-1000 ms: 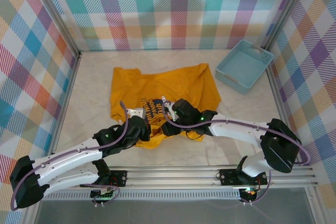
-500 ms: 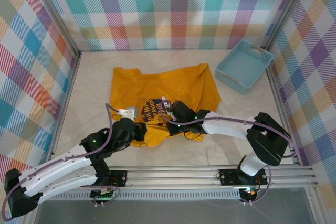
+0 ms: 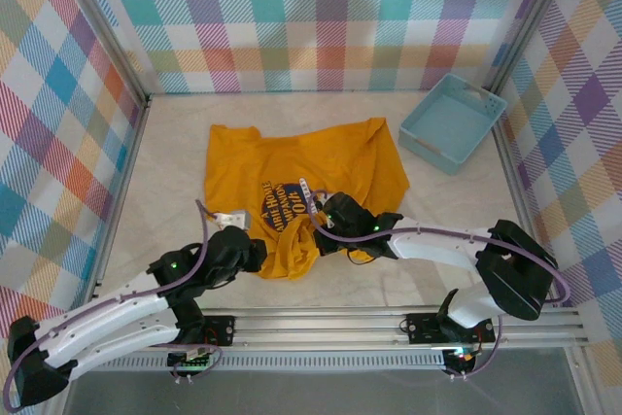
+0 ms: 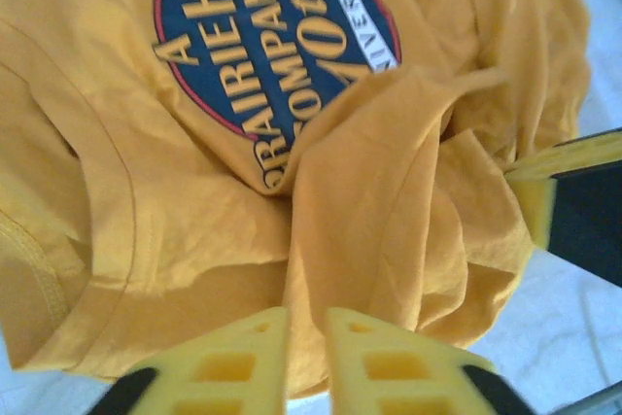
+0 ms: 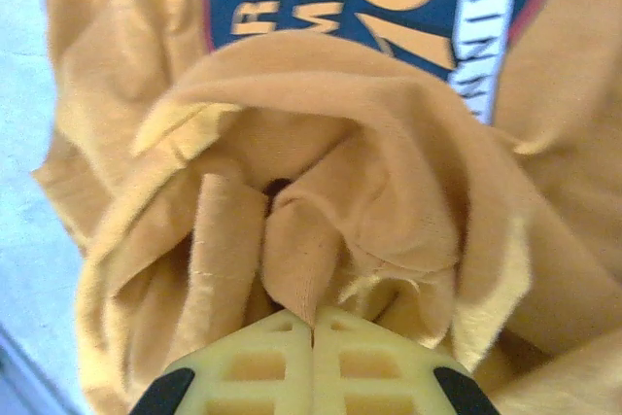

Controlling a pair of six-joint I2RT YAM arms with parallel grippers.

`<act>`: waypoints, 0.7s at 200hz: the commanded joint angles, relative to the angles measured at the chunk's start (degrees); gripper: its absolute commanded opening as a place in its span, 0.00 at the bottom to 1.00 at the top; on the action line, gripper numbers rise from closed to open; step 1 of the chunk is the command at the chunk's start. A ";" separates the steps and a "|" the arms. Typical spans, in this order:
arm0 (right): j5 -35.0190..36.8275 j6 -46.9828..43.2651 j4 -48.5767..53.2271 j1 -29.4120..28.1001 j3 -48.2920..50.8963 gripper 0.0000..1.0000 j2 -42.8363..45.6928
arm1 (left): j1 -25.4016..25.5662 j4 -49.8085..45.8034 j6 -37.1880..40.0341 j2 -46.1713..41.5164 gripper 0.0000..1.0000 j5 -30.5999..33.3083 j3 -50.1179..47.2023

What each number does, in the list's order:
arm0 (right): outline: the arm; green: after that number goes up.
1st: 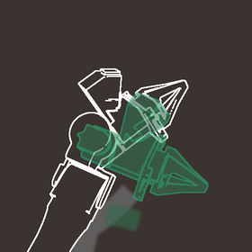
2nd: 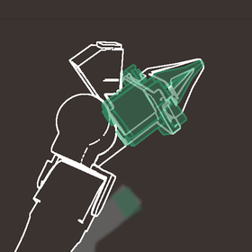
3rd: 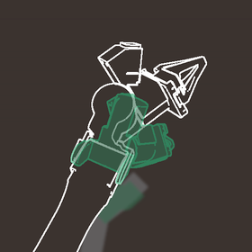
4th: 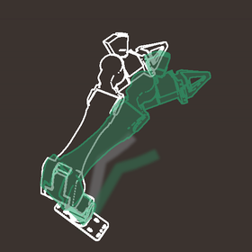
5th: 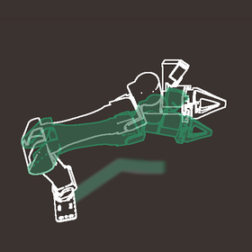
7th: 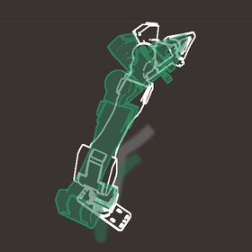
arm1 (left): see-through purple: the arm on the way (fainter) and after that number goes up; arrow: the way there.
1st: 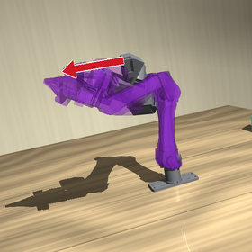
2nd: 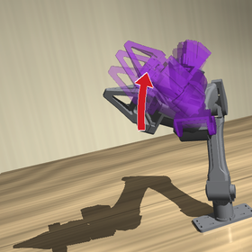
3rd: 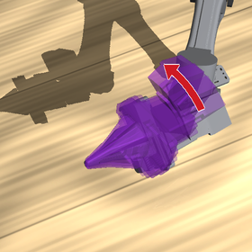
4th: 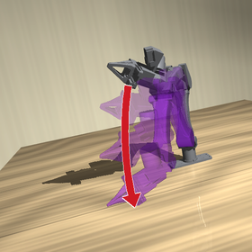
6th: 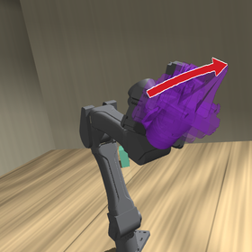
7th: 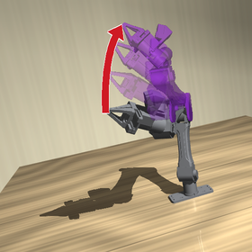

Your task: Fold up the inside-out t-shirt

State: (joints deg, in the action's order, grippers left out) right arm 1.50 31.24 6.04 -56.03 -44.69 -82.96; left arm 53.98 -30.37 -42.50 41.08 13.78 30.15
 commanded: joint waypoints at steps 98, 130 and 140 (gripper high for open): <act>-7.21 -3.03 -8.48 -2.48 0.20 0.00 3.95 | 5.04 6.57 1.44 19.22 0.47 4.59 10.80; -6.86 -3.54 -8.85 -3.03 0.74 0.00 4.12 | 3.96 6.17 0.28 21.25 0.45 6.38 11.58; -6.77 -3.65 -8.98 -3.11 0.98 0.00 4.21 | 3.13 6.66 0.31 21.80 0.44 6.00 11.58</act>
State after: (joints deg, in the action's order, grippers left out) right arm -3.44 29.12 -0.49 -57.84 -44.64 -80.40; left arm 58.72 -23.86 -40.77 61.78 16.19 40.01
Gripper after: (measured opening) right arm 0.067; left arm 0.451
